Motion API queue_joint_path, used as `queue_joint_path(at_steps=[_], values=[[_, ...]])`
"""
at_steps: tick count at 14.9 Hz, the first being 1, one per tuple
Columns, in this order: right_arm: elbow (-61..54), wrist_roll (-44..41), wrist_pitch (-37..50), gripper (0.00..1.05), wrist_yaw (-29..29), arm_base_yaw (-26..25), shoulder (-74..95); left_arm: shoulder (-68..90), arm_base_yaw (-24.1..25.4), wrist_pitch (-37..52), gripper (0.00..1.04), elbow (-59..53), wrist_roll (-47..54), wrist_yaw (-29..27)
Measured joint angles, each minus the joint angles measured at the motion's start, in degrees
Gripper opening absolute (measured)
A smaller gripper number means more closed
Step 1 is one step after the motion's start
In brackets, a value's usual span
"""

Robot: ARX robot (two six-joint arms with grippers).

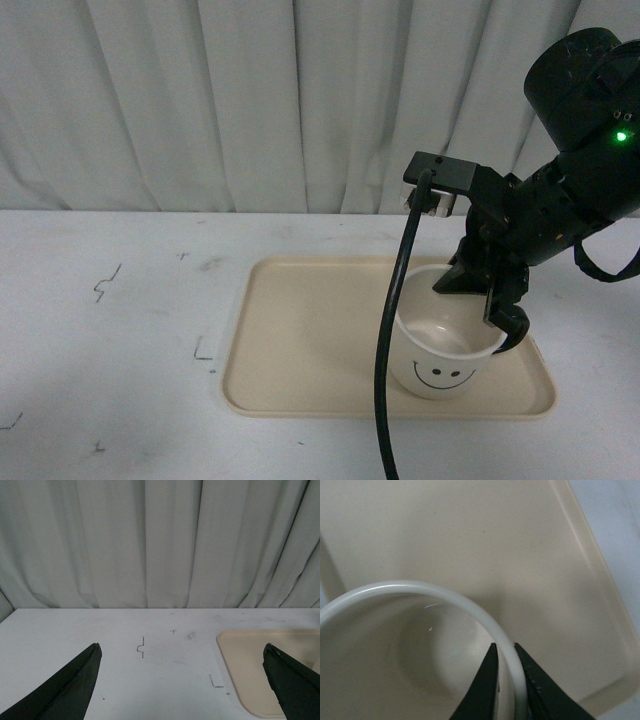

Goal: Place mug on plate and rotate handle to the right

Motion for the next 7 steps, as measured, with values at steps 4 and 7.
queue_joint_path(at_steps=[4, 7], values=[[0.7, -1.7, 1.8, 0.56, -1.4, -0.6, -1.0, 0.0, 0.0, 0.0, 0.98, 0.0, 0.0, 0.0], [-5.5, 2.8, 16.3, 0.91, -6.6, -2.9, -10.5, 0.0, 0.0, 0.0, 0.98, 0.0, 0.0, 0.0]])
